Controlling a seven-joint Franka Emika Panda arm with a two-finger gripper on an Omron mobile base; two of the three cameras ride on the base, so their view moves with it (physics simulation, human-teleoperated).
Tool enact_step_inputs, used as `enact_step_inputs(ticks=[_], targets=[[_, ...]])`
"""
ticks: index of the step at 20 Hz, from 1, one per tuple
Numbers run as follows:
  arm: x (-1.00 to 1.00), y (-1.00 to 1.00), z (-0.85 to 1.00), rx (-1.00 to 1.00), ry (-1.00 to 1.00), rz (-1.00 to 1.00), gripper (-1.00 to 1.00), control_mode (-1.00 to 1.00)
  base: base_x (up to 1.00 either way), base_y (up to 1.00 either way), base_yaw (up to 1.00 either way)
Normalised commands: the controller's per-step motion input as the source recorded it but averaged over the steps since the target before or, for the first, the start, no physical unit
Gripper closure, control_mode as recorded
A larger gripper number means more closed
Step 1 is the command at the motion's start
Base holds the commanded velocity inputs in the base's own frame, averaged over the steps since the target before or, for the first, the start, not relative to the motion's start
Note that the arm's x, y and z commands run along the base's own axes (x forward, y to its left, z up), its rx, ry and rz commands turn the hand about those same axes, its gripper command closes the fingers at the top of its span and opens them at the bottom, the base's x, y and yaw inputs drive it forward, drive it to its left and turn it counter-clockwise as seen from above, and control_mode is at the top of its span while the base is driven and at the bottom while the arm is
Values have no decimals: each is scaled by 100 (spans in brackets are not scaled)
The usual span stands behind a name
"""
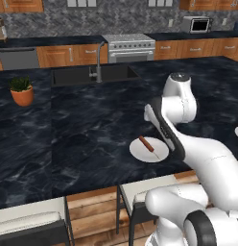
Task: Pick up the orange and peach from the fridge and place one fruit on each plate on the dining counter.
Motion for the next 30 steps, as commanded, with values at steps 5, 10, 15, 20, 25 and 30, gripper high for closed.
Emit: enact_step_inputs(ticks=[5,10,15,20,25,30], targets=[[61,-31,-71,-2,-2,-30,100,-100,0,0,0],[34,-33,-67,-1,-5,-27,100,-100,0,0,0],[0,-4,-1,0,0,-2,100,-100,0,0,0],[11,1,-47,12,7,-5,100,-100,0,0,0],[26,0,-12,18,10,-10,100,-100,0,0,0],[6,0,-20,0,0,-7,100,-100,0,0,0]])
